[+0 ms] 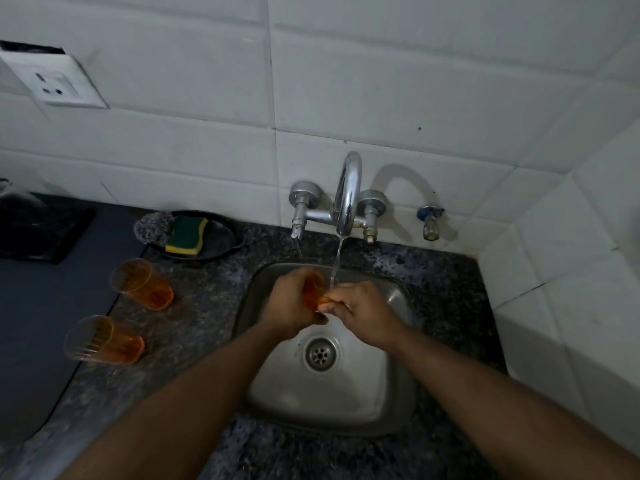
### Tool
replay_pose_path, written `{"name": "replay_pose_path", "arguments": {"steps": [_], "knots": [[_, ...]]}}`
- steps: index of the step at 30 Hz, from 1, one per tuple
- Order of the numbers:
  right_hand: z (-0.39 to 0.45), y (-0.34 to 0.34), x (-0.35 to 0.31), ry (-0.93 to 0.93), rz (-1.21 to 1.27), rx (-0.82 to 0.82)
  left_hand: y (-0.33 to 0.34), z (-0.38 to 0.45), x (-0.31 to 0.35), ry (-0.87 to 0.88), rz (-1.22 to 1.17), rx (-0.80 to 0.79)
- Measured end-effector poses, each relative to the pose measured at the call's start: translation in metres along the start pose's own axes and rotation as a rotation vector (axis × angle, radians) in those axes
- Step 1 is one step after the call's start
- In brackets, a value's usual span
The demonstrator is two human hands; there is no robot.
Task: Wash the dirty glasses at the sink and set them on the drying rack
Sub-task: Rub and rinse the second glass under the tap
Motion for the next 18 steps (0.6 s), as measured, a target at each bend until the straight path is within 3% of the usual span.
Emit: {"name": "replay_pose_path", "arguments": {"steps": [2, 5, 6, 8, 11, 12, 13, 16, 17, 18], "knots": [[-0.005, 0.002, 0.002, -0.01, -0.023, -0.007, 0.001, 0.0, 0.004, 0.041, -0.032, 0.052], [-0.011, 0.006, 0.006, -0.098, -0.169, -0.181, 0.022, -0.001, -0.011, -0.016, -0.077, -0.406], [-0.011, 0.006, 0.007, -0.115, -0.179, -0.193, 0.025, -0.002, -0.015, -0.041, -0.076, -0.485], [-0.007, 0.002, 0.008, -0.087, -0.136, -0.122, 0.023, 0.003, -0.013, -0.064, -0.09, -0.353], [0.0, -0.005, 0.01, -0.005, -0.009, 0.02, 0.007, 0.009, 0.01, 0.056, -0.071, 0.043], [-0.001, -0.006, 0.009, -0.015, -0.016, 0.022, 0.005, 0.009, 0.014, 0.09, -0.07, 0.061], [-0.002, -0.005, 0.008, -0.049, -0.058, -0.016, 0.005, 0.011, 0.015, 0.09, -0.072, -0.011], [-0.004, 0.008, 0.016, -0.132, -0.307, -0.227, 0.025, 0.007, -0.013, -0.047, 0.002, -0.519], [-0.004, 0.01, 0.018, -0.14, -0.334, -0.246, 0.027, 0.005, -0.02, -0.083, 0.023, -0.587], [-0.003, 0.01, 0.018, -0.129, -0.308, -0.217, 0.026, 0.006, -0.021, -0.082, 0.028, -0.555]]}}
Point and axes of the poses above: each hand's wrist, its own z-axis towards the middle knuckle, its own y-axis out of the palm, x = y × z, the point moved 8 cm from there along z, towards the middle knuckle, and after that the axes turned 9 degrees about y, right-handed, at the moved point
